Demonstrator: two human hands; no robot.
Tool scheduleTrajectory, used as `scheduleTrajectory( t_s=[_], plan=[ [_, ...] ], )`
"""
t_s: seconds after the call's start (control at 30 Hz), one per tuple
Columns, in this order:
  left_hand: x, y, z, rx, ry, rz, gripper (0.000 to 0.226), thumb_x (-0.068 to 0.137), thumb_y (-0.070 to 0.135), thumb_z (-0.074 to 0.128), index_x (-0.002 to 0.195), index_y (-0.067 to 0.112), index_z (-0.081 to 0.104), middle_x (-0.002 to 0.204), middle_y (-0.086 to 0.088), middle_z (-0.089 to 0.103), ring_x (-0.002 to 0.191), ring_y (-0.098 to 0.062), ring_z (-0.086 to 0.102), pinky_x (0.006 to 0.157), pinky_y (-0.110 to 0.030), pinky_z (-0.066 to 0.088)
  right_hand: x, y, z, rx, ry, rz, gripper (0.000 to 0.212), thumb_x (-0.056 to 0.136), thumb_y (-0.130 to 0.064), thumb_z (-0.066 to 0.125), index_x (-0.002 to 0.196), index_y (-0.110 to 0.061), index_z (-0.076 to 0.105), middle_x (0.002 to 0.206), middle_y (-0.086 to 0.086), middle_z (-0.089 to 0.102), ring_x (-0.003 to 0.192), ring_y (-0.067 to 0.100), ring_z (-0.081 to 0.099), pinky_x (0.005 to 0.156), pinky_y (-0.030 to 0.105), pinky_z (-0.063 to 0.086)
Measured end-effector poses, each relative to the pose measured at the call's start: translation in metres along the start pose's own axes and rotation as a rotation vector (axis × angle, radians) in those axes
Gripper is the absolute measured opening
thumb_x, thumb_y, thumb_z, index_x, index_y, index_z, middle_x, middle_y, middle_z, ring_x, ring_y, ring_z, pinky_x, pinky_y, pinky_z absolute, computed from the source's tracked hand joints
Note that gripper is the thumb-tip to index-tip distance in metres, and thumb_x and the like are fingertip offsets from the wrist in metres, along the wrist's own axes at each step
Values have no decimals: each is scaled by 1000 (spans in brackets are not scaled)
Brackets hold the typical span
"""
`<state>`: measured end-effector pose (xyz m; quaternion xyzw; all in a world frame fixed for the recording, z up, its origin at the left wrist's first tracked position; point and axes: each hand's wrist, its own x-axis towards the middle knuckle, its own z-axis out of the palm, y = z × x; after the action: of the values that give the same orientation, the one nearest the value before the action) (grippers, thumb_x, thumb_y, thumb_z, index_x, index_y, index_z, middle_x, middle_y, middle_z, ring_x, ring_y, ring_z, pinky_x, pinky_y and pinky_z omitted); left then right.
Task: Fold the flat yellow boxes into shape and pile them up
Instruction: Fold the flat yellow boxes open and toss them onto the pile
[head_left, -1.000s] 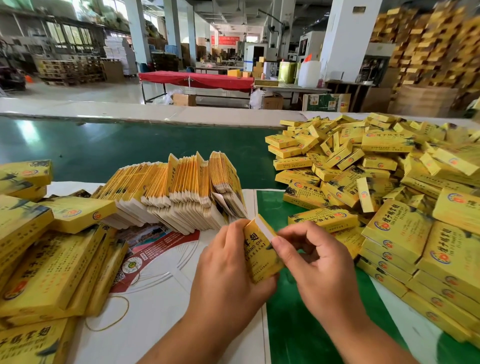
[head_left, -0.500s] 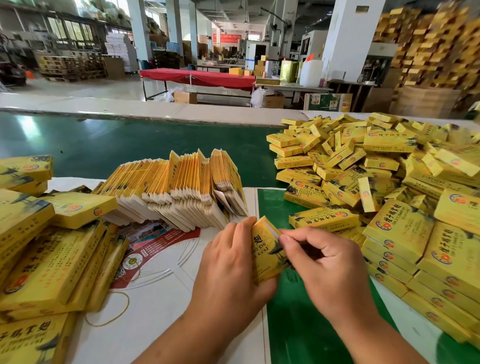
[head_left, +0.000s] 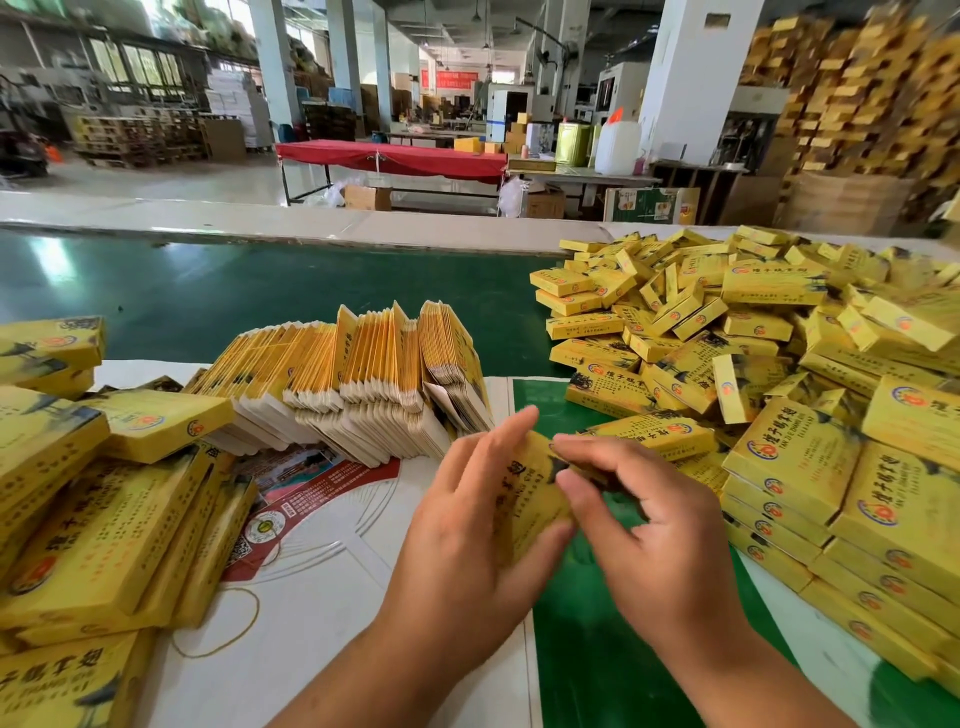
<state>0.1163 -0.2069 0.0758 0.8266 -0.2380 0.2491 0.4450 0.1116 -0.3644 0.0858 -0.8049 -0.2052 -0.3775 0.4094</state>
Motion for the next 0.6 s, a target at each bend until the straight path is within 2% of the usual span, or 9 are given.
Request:
scheduleTrajectory(
  t_s=[0.07, 0.1, 0.23, 0.33, 0.4, 0.47, 0.53, 0.6],
  plan=[
    [3, -2, -4, -40, 69, -1, 29, 90, 37, 57, 119, 39, 56, 112, 25, 57, 107, 2, 56, 81, -8, 47, 1, 3, -4, -1, -14, 12, 19, 86, -16, 67, 102, -9, 74, 105, -6, 72, 102, 0, 66, 86, 15, 51],
    [5, -6, -5, -61, 89, -17, 20, 92, 30, 56, 110, 34, 63, 107, 23, 62, 103, 2, 59, 78, -11, 50, 2, 4, -5, -8, -35, 14, 17, 86, -16, 67, 100, -8, 74, 105, -6, 73, 102, 1, 66, 87, 17, 52],
    [10, -10, -8, -110, 48, -16, 18, 90, 15, 58, 100, 20, 72, 96, 18, 68, 93, 4, 62, 73, -7, 49, 5, 7, -9, 12, -104, 46, 12, 81, -14, 70, 90, -9, 76, 101, -6, 74, 98, -1, 67, 85, 14, 52],
    [8, -9, -7, -135, 13, 0, 20, 91, 15, 58, 102, 27, 70, 96, 19, 67, 94, 1, 63, 70, -7, 50, 7, 8, -20, 11, -165, 94, 12, 78, -17, 71, 89, -15, 75, 98, -9, 74, 95, 0, 67, 81, 17, 55],
    [5, -12, -7, -176, -62, -93, 28, 92, 17, 62, 109, 39, 61, 95, 23, 65, 95, 0, 62, 68, -10, 53, 8, 7, -25, -53, -214, 115, 15, 78, -18, 73, 93, -20, 75, 97, -10, 72, 95, 1, 66, 78, 21, 56],
    [3, -15, -5, -249, -215, -270, 44, 89, 19, 66, 119, 48, 50, 99, 25, 64, 94, 1, 62, 71, -16, 56, 9, 3, -28, -103, -218, 117, 16, 79, -15, 74, 93, -22, 74, 94, -9, 70, 92, 3, 65, 76, 21, 56],
    [2, -18, -1, -294, -344, -397, 39, 89, 24, 67, 115, 48, 51, 99, 23, 67, 93, 1, 64, 77, -20, 57, 11, 1, -30, -103, -183, 151, 14, 82, -11, 75, 91, -22, 73, 88, -10, 70, 85, 5, 65, 71, 19, 54],
    [2, -20, 1, -316, -373, -442, 25, 87, 31, 67, 106, 45, 59, 100, 22, 69, 97, -2, 65, 81, -21, 57, 14, -1, -36, -76, -152, 243, 14, 84, -10, 74, 88, -23, 69, 80, -12, 68, 78, 6, 64, 64, 15, 50]
  ],
)
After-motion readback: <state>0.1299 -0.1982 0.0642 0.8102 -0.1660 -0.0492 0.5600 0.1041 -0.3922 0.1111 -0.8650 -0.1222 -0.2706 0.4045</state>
